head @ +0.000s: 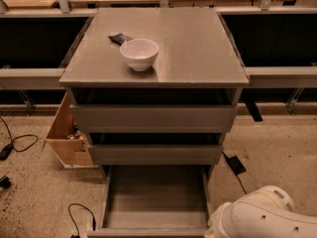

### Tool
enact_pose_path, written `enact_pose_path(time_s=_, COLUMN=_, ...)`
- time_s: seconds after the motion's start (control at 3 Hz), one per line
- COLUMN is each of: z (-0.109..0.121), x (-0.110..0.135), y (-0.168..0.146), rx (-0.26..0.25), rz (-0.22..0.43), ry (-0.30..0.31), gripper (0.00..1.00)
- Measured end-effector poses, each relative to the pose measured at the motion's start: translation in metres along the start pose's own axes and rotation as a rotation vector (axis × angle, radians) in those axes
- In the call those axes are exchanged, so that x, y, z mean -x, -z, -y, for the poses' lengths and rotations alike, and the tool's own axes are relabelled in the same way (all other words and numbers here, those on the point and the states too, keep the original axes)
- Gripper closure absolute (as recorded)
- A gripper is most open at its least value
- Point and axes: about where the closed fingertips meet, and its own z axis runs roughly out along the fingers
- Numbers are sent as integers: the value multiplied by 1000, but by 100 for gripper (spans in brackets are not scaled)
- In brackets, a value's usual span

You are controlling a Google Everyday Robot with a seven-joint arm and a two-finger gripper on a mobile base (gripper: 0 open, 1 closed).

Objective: Close bottom drawer

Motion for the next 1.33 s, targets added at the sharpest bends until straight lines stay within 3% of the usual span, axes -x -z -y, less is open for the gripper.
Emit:
enact_pose_path(time_s=0.33, z=-20, x=-24, y=-62, rx=77, rz=-4, ry=-57, gripper=96)
enact_pose_path(time_s=0.67, z=-37, x=-38, y=-93, rx=124, rz=-11, ry=-98, gripper=100)
enact_pose_path(time_s=1.0, z=-37, x=-38, y=-93, rx=124, rz=-11, ry=-98, gripper=100)
enact_pose_path(time_s=1.33, z=-44, x=-40, y=-109, rx=160, rz=-11, ry=-108, gripper=100)
